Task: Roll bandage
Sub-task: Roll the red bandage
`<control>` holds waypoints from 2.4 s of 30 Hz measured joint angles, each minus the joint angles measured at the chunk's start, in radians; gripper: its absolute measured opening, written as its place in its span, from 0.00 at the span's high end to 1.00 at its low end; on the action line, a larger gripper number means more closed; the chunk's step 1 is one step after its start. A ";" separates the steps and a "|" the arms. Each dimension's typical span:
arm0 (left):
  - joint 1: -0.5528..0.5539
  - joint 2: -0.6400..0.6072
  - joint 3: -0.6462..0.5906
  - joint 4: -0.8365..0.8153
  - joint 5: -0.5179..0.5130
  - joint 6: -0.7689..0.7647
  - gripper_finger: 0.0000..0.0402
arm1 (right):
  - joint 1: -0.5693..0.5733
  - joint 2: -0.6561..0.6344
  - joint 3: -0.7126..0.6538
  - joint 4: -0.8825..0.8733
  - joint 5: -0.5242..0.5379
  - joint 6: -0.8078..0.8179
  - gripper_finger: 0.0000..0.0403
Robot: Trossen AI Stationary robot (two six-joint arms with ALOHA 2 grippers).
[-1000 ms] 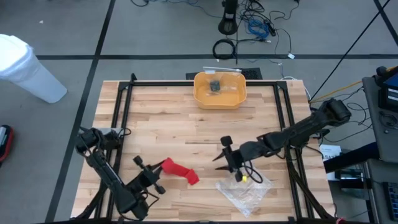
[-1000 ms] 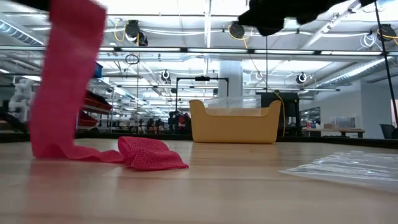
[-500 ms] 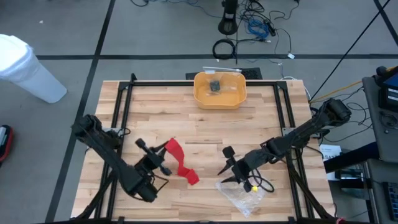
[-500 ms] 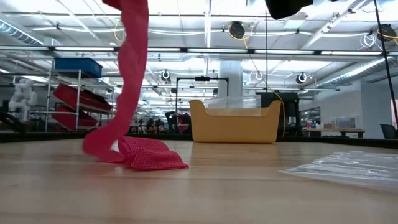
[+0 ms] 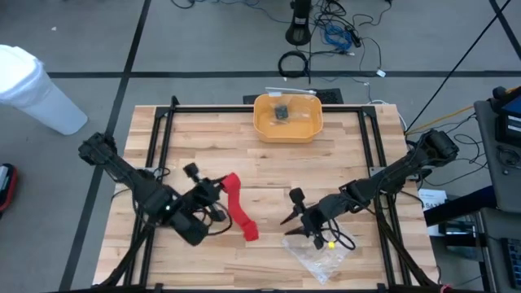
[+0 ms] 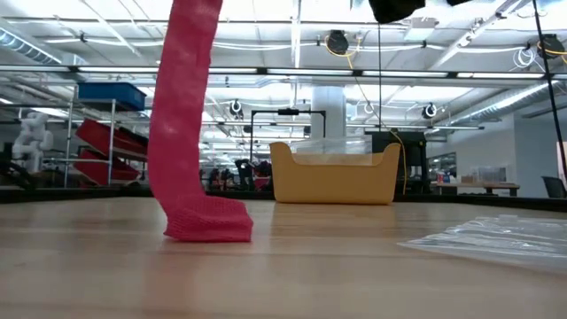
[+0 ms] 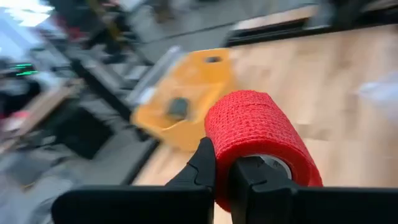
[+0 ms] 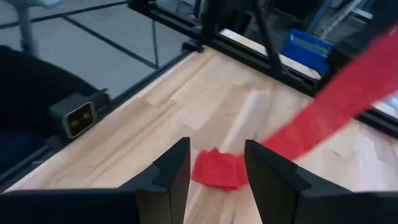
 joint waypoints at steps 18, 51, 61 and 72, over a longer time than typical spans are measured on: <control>0.189 -0.024 -0.143 0.873 0.444 0.799 0.97 | 0.072 -0.017 0.001 -0.177 0.785 0.207 0.71; 0.553 -0.009 -0.837 1.781 0.980 0.636 0.97 | -0.025 0.093 0.000 -0.452 0.710 0.722 0.77; 0.647 -0.011 -0.825 2.116 1.064 0.757 0.97 | -0.103 0.100 0.001 -0.326 0.669 0.553 0.77; 0.756 -0.028 -0.826 2.072 1.384 0.633 0.97 | -0.176 0.066 0.001 0.315 0.404 0.081 0.76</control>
